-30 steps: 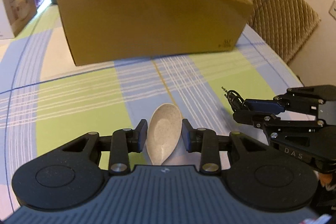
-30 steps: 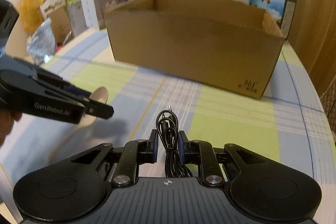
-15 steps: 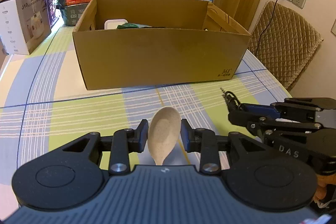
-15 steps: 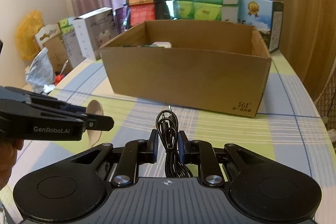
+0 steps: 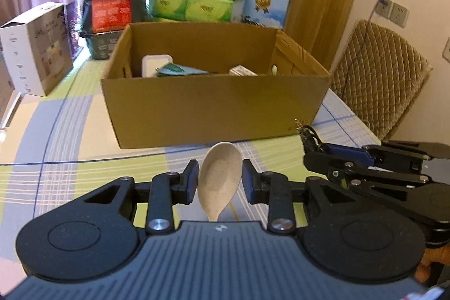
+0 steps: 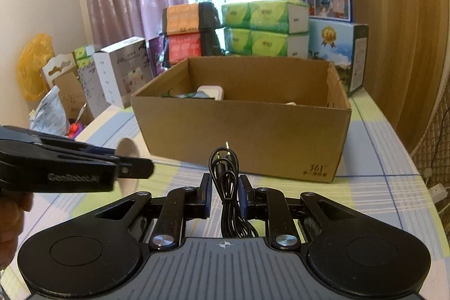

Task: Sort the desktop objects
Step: 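Carry the spoon and black cable over the cardboard box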

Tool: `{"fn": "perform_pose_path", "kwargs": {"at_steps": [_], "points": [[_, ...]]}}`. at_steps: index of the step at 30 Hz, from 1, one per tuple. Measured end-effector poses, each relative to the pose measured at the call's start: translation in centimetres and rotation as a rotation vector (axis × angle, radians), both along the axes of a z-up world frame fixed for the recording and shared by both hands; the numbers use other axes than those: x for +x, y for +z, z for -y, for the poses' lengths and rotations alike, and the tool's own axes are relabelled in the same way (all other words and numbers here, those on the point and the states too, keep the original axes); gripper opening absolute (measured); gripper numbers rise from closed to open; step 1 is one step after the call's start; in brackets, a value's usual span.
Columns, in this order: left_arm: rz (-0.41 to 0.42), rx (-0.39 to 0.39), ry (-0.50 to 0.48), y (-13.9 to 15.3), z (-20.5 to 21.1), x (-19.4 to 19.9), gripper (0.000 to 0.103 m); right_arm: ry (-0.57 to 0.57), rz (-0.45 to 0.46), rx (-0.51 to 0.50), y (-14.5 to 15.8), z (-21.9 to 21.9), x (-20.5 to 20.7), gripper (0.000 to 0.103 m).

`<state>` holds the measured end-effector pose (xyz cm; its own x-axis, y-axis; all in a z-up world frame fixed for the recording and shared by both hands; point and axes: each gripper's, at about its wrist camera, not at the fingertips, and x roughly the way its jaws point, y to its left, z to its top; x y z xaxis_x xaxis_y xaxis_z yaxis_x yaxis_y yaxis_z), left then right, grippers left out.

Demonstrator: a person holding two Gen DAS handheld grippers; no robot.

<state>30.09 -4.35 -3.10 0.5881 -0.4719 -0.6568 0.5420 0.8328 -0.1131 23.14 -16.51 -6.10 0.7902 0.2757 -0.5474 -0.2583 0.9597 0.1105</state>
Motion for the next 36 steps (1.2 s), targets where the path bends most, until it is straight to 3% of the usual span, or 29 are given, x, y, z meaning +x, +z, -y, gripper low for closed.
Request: {"fn": "perform_pose_path", "kwargs": {"at_steps": [8,21,36], "points": [[0.012,-0.031,0.072,2.2,-1.1,-0.4,0.028,-0.008,0.034,-0.009,1.4,0.1,-0.7,0.016],[0.029,-0.017,0.046,5.5,0.1,-2.7,0.028,-0.022,0.013,0.020,3.2,0.9,-3.2,0.016],[0.031,-0.018,0.015,9.8,1.6,-1.4,0.028,-0.046,0.025,0.048,9.8,5.3,-1.7,0.016]]}}
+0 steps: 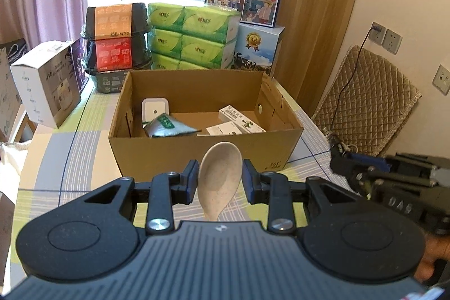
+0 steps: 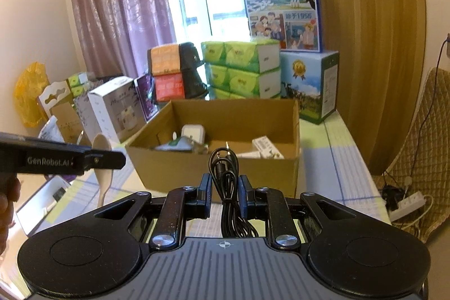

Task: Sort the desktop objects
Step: 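Carry the spoon and black cable over the cardboard box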

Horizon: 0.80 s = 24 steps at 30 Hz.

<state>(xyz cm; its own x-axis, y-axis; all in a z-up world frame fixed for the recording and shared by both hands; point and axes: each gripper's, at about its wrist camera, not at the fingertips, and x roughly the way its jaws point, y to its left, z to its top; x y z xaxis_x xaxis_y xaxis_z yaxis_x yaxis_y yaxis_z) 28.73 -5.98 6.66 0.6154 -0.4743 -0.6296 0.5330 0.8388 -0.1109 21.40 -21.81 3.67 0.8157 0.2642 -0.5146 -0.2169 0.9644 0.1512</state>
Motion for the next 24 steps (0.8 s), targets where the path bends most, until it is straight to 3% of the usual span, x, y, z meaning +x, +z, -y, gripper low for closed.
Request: {"fn": "perform_pose_path", "kwargs": {"at_steps": [10,24], "points": [[-0.008,0.014,-0.018,2.4,1.0,3.1,0.028,0.028,-0.004,-0.035,3.3,1.0,4.1,0.016],[-0.076,0.029,-0.019,3.3,3.1,10.0,0.028,0.058,-0.067,-0.051,4.0,0.4,12.0,0.016]]}}
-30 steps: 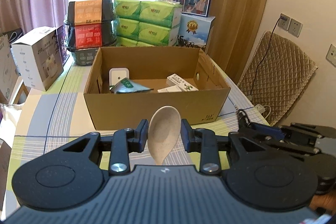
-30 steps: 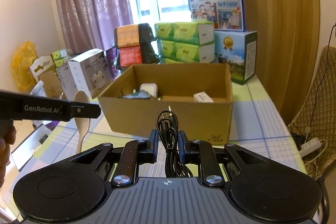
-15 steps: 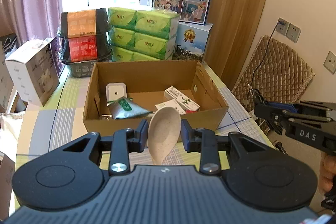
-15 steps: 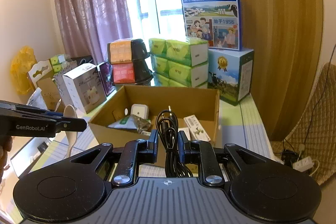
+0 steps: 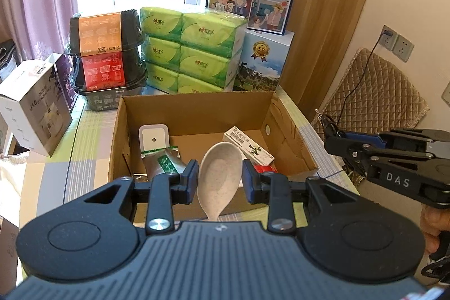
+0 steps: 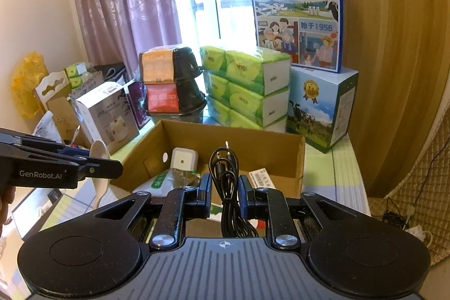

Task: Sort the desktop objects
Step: 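Carry the spoon and black cable over the cardboard box, then lower both grippers into the box and open them to release spoon and cable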

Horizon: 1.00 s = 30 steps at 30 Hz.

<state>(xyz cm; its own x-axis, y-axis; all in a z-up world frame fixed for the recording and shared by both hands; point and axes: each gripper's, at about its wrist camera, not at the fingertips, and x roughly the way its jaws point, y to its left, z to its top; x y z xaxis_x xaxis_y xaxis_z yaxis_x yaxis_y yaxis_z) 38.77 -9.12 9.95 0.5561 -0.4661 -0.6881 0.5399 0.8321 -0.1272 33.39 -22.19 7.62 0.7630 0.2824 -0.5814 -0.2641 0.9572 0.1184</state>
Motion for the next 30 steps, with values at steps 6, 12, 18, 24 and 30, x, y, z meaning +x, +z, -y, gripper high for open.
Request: {"fn": "perform_pose_path", "kwargs": {"at_steps": [6,12,18,24,30], "points": [[-0.020,0.005,0.013,-0.2,0.9,3.0,0.028,-0.009,-0.036,0.008,-0.8,-0.1,3.1,0.016],[-0.042,0.031,0.013,-1.3,1.6,4.9,0.028,-0.009,-0.058,-0.002,-1.6,-0.1,5.3,0.016],[-0.071,0.040,0.018,-2.3,2.0,6.9,0.028,-0.006,-0.076,-0.015,-2.1,-0.2,7.1,0.016],[-0.082,0.059,0.020,-3.0,2.5,8.4,0.028,0.001,-0.092,-0.030,-2.4,-0.4,8.7,0.016],[-0.096,0.069,0.010,-3.3,3.7,9.8,0.025,0.004,-0.105,-0.038,-2.8,-0.4,10.1,0.016]]}}
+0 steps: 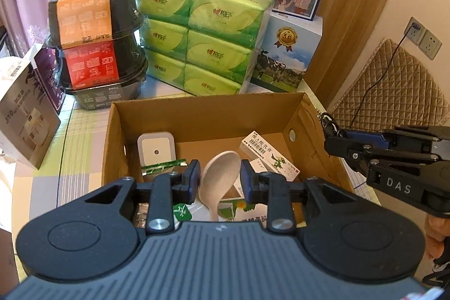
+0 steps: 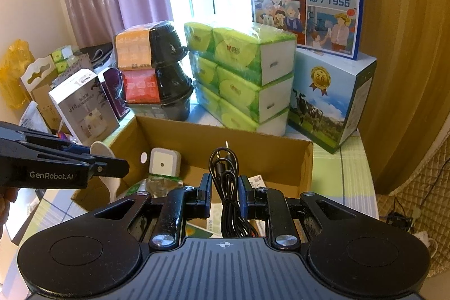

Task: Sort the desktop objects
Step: 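Lower both grippers into the box and open them to release spoon and cable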

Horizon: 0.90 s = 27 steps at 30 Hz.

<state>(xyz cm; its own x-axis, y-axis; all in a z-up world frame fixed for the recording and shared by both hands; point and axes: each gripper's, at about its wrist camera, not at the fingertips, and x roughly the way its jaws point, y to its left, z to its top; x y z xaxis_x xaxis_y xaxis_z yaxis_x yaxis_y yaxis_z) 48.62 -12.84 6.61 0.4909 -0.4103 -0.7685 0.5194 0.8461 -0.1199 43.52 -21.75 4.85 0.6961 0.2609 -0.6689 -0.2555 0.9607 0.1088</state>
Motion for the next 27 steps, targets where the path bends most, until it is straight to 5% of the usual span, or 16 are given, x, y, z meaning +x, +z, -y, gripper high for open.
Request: {"fn": "perform_pose_path", "kwargs": {"at_steps": [27], "points": [[-0.115,-0.052,0.082,-3.8,2.6,7.9,0.024,-0.002,-0.039,-0.005,-2.7,0.1,4.0,0.016]]}}
